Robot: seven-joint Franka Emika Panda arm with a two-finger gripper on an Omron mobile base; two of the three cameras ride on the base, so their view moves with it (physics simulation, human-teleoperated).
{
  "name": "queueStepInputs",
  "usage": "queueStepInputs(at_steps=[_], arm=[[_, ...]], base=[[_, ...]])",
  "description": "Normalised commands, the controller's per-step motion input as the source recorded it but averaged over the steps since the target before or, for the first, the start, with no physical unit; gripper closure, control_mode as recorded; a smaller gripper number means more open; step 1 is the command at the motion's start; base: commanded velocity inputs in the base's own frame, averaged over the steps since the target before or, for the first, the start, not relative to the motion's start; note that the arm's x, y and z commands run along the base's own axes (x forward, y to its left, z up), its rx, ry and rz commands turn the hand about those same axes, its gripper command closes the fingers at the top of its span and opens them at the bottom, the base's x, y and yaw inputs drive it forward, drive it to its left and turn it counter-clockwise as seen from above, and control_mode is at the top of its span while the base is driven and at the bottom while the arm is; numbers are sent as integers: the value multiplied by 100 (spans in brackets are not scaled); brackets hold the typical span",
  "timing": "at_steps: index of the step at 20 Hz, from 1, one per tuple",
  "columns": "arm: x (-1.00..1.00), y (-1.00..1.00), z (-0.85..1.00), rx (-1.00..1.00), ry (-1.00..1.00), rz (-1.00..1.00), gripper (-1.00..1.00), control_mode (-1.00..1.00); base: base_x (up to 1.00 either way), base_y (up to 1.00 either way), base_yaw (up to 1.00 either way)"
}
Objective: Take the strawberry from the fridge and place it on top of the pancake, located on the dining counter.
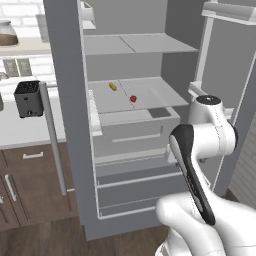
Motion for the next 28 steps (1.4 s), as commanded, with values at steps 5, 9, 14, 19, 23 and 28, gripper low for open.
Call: queueStepInputs(at_steps=[5,9,14,19,23,28], arm=[[4,0,0,0,0,0,-100,100],[0,0,0,0,0,0,-100,100],[0,0,0,0,0,0,-100,100],[0,0,0,0,0,0,-100,100],[0,0,0,0,0,0,-100,100],[0,0,0,0,0,0,-100,100]], base=[[9,0,0],[33,0,0],[45,1,0],[43,3,0],[45,4,0],[47,0,0]])
